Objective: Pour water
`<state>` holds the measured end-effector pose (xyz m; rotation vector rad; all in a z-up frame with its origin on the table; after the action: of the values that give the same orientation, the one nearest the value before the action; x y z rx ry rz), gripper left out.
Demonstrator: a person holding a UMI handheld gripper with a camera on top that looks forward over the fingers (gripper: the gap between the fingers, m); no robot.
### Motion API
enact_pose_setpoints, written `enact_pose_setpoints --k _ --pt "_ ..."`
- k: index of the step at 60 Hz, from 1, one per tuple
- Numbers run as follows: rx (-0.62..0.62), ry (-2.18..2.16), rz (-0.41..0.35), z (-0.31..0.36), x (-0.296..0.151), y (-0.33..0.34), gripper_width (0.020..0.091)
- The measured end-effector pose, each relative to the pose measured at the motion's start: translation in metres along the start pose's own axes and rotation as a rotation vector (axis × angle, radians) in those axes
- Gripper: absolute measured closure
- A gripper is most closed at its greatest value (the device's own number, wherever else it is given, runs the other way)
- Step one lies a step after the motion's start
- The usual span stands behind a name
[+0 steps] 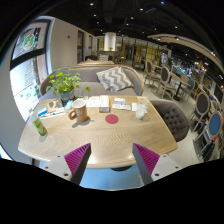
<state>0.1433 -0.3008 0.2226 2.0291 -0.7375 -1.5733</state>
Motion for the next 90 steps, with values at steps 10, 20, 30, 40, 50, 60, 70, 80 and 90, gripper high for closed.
enact_pose_setpoints --k 10,20,30,40,50,60,70,80,90 --pt "-0.011 0.021 0.005 0.029 0.007 0.008 0.0249" --pt "-0.074 0.037 0.002 0.101 0.019 0.008 0.025" --pt "-0.157 0.08 -0.032 0.204 0.022 0.0 0.0252" --pt "-0.263 0.075 -0.092 0.319 -0.005 -0.021 0.0247" --pt "-0.27 0.09 -0.22 0.388 -0.061 -0.071 0.0245" --pt "-0.25 0.077 -0.265 0.425 -0.102 -0.14 0.0244" --pt "-0.204 0.072 -0.292 0.438 -0.121 -0.195 0.0304" --pt "-0.191 0.067 -0.308 0.442 -0.126 -0.209 0.0594" --pt "-0.212 0.091 -0.313 0.444 -0.129 -0.201 0.0685"
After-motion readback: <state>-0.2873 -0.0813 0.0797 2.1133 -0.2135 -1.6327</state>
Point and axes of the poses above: the point between the fingertips, and its own axes, seen from behind it with the camera up: z to the left, x down, y backward, against the way the camera looks, the point moved 1 cm from there along y, backward, against the way the camera looks, and after that the axes turned 14 degrees about y, right-handed, at the moved point
